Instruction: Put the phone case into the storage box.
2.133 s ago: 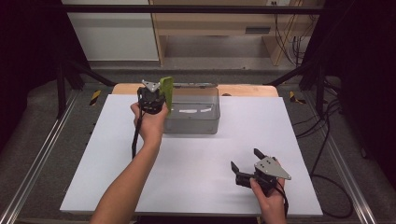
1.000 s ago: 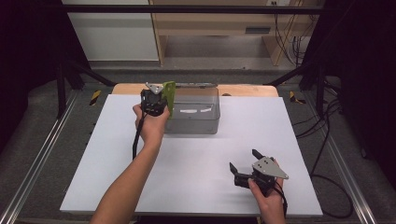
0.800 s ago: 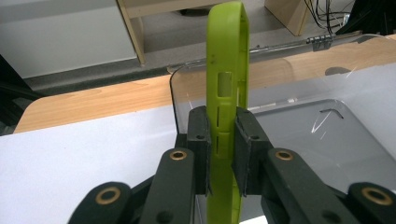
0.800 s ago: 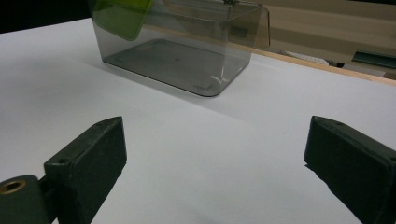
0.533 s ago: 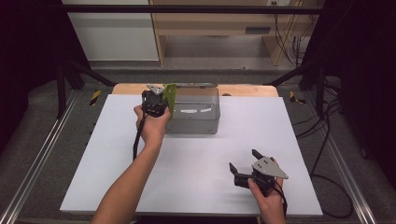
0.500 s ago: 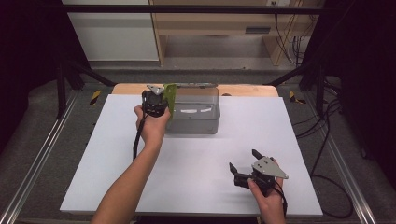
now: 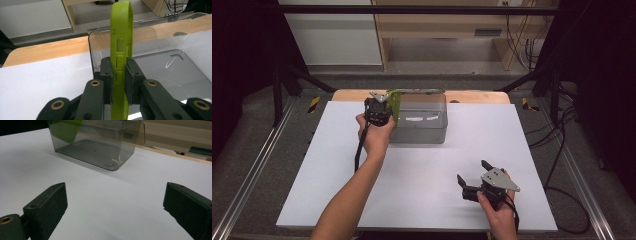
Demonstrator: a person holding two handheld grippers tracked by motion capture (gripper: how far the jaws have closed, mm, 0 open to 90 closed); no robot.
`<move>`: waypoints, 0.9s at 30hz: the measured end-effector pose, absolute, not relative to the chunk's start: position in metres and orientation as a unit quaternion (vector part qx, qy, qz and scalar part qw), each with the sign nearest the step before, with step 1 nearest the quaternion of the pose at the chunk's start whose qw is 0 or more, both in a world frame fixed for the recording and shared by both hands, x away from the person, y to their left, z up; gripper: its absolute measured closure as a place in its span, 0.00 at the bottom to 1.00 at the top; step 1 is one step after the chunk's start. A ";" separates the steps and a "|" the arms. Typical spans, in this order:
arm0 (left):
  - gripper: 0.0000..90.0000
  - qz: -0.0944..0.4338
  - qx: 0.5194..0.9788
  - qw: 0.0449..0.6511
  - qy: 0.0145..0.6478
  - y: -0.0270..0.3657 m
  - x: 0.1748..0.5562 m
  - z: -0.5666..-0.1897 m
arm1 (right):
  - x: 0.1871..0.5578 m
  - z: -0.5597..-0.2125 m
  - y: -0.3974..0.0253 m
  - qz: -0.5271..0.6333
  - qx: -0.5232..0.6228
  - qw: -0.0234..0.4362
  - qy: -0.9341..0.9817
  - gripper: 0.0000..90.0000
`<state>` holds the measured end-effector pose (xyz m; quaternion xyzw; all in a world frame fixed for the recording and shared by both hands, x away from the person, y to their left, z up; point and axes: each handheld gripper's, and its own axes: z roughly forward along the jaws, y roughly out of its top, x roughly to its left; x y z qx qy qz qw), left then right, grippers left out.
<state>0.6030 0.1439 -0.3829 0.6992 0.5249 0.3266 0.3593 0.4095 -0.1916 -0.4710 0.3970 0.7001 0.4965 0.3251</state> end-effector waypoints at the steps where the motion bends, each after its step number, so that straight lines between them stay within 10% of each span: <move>1: 0.87 0.326 0.699 0.359 0.525 0.144 0.603 -0.383 | 0.410 -0.471 -0.192 0.496 0.398 0.325 0.701 0.06; 27: 0.87 0.305 0.695 0.353 0.547 0.145 0.607 -0.387 | 0.410 -0.472 -0.191 0.491 0.399 0.325 0.703 0.06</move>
